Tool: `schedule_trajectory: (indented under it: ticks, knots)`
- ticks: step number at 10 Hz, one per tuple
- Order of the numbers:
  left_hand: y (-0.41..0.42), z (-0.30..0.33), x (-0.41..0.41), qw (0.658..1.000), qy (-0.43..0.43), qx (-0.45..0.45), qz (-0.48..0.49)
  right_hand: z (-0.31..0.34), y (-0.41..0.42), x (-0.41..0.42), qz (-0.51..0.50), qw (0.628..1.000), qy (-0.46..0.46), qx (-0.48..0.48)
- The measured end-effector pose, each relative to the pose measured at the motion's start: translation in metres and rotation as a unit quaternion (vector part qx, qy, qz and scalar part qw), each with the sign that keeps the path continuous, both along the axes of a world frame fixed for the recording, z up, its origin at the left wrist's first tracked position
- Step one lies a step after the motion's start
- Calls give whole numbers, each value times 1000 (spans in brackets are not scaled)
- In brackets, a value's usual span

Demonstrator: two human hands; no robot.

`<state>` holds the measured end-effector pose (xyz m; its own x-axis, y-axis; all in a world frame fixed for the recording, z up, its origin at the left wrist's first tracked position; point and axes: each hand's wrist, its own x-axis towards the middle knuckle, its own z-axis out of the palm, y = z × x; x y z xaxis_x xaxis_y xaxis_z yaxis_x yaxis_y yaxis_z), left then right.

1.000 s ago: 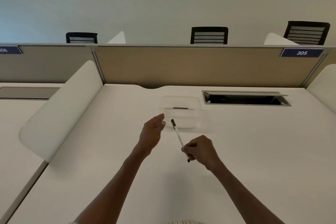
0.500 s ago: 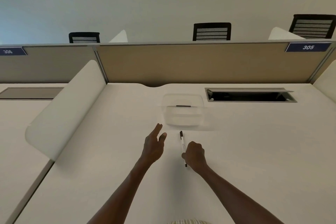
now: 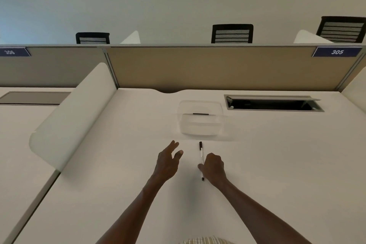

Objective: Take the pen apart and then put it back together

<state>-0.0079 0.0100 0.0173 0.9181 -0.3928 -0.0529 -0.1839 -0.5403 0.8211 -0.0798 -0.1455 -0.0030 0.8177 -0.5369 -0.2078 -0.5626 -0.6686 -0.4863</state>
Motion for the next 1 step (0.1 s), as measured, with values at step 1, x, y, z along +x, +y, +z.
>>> schedule_trajectory:
  ticks: [1]
  knots:
    - [-2, -2, -1, 999, -37, 3, -6, 1, -10, -2, -35, 998, -45, -28]
